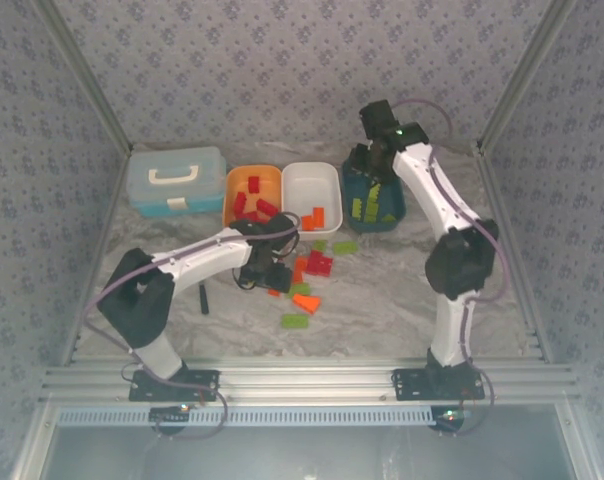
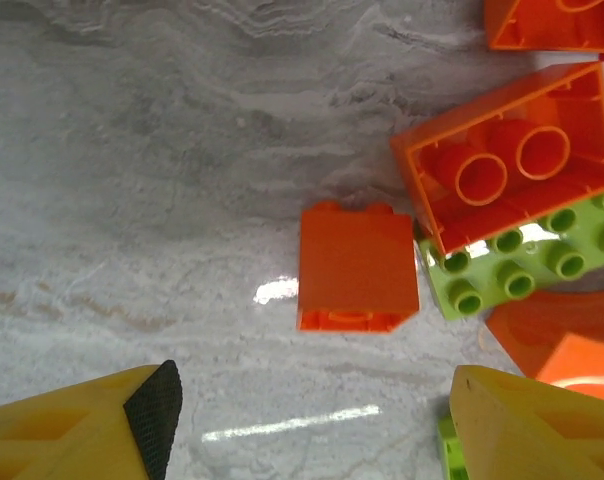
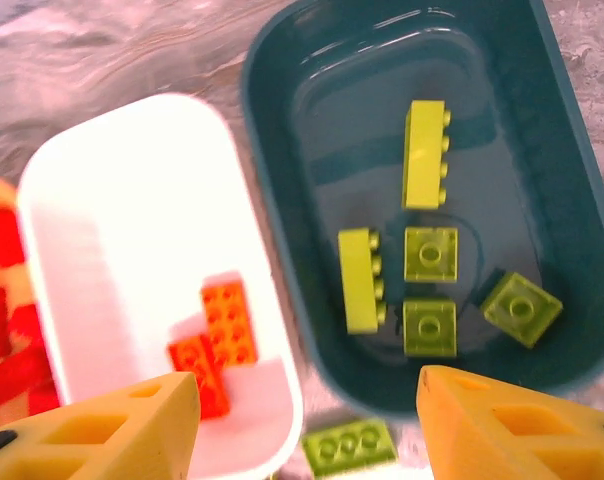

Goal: Sort the legos into containers by color

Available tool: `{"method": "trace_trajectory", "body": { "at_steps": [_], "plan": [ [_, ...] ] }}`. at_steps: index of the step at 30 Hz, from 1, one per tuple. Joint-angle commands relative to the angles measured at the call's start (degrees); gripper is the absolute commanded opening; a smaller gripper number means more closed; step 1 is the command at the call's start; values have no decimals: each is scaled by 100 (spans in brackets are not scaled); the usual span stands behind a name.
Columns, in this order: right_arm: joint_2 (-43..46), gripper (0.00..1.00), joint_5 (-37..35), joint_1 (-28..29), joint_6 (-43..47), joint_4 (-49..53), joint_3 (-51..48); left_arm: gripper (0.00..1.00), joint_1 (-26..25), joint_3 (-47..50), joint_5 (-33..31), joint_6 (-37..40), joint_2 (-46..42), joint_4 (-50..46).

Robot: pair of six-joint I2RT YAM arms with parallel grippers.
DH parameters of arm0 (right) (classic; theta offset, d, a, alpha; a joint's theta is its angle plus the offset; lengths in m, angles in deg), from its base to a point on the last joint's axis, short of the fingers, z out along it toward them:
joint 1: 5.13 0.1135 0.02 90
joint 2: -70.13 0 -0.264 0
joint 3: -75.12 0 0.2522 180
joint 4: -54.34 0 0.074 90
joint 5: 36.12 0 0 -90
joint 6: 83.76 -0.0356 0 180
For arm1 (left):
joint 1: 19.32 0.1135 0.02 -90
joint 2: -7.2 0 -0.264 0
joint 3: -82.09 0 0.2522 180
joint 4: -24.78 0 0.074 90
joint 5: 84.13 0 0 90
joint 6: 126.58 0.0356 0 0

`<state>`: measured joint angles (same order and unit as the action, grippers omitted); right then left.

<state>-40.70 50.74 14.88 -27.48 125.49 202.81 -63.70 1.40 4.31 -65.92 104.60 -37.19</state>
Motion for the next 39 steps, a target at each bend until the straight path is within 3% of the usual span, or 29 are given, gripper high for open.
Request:
{"method": "trace_trajectory", "body": {
  "at_steps": [1,8,14,24,31,39],
  "plan": [
    [533,61,-147,72,115,-26,-889,71,-29,-216,-48,297,295,266],
    [1394,61,-119,185,-46,-9,-1903,60,-70,-139,56,369,552,473],
    [1514,61,-222,223,-71,95,-1902,37,-75,-100,103,377,699,443],
    [1497,60,-149,249,-2,172,-1759,29,-56,-307,-327,239,186,40],
    [2190,59,-28,698,427,-174,-2784,30,486,-1941,-325,161,96,-607],
    [2513,59,256,955,350,-255,-3470,30,996,-4844,-107,474,2062,-887]
  ]
}}
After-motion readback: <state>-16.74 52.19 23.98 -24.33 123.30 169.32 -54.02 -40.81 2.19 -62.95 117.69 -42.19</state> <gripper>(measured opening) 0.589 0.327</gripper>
